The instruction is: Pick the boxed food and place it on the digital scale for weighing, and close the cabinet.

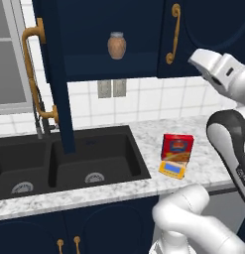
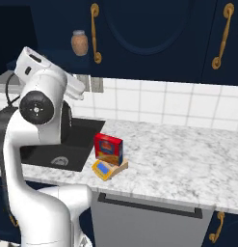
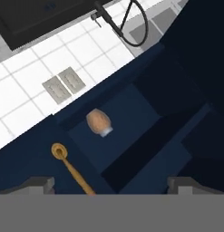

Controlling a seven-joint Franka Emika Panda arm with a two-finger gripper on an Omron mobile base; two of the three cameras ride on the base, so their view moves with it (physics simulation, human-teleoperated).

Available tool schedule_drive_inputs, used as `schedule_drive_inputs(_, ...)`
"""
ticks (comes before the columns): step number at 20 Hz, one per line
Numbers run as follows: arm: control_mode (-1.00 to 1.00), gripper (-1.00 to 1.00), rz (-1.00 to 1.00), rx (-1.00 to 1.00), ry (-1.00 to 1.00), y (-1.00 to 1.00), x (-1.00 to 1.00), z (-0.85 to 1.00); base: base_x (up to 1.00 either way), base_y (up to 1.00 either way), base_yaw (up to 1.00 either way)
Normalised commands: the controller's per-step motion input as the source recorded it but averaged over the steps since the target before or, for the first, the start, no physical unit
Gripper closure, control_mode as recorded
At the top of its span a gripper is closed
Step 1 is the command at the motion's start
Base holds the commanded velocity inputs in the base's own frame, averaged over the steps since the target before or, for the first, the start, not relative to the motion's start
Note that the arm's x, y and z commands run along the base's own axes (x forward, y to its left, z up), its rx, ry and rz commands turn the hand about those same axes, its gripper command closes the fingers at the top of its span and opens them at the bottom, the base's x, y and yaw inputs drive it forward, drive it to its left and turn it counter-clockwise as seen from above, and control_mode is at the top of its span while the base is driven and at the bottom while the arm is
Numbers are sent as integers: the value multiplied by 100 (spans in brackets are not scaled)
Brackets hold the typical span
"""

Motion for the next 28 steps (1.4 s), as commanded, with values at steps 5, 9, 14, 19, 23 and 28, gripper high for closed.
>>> schedule_drive_inputs(5,-100,-100,0,0,0,100,-46,-32,0,0,0)
schedule_drive_inputs(9,-100,-100,0,0,0,100,-54,-23,0,0,0)
schedule_drive_inputs(14,-100,-100,1,5,-1,100,-62,-5,0,0,0)
schedule_drive_inputs(19,-100,-100,0,1,-10,94,-58,-6,0,0,0)
schedule_drive_inputs(23,-100,-100,0,6,-5,51,-79,0,0,0,0)
schedule_drive_inputs(28,-100,-100,-4,5,0,79,-51,0,0,0,0)
